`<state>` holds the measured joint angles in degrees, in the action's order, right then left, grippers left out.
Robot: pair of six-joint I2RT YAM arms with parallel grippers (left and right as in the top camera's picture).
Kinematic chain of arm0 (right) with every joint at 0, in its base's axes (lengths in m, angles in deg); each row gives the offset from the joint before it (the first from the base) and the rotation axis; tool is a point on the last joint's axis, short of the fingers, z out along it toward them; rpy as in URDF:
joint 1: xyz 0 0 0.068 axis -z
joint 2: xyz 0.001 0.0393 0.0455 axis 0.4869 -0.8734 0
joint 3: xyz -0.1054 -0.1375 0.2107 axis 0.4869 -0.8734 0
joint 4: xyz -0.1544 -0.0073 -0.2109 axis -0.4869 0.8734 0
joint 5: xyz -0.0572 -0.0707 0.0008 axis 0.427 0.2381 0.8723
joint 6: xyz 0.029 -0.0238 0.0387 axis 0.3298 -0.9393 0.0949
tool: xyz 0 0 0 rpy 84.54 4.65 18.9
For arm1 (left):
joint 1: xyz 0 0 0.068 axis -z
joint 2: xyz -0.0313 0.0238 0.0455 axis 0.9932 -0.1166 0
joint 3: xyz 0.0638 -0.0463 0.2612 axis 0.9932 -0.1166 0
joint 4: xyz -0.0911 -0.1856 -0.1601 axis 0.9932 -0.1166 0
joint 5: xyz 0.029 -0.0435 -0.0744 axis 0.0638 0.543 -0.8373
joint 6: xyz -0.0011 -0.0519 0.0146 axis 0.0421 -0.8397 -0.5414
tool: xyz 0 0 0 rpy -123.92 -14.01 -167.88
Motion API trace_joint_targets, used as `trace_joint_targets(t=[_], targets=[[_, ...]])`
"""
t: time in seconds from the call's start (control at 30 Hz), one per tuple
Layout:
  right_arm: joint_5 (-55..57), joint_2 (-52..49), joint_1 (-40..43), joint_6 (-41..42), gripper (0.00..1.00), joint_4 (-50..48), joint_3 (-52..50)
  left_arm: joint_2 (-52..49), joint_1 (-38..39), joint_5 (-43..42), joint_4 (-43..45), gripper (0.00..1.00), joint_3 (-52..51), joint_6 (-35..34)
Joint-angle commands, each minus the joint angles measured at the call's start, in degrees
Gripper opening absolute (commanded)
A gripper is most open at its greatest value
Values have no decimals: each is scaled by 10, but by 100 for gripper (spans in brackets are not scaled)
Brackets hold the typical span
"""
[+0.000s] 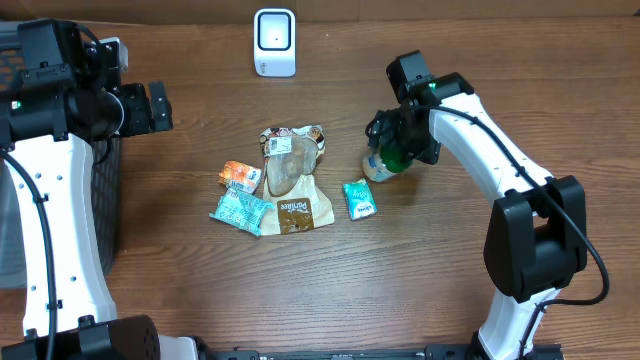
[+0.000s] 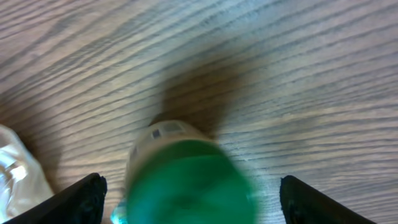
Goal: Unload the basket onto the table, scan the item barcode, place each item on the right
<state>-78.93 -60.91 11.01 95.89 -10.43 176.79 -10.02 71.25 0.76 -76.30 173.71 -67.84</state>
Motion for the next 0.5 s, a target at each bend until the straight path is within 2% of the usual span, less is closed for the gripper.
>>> trace_joint_targets(t=[0.0, 0.23, 0.47], targets=[[-8, 7, -2, -5, 89, 17, 51, 2, 1, 2, 0, 100, 15, 9], [-5, 8, -1, -4, 89, 67, 73, 2, 1, 2, 0, 99, 15, 9], [-6, -5, -9, 11, 88, 43, 43, 2, 1, 2, 0, 99, 15, 9]])
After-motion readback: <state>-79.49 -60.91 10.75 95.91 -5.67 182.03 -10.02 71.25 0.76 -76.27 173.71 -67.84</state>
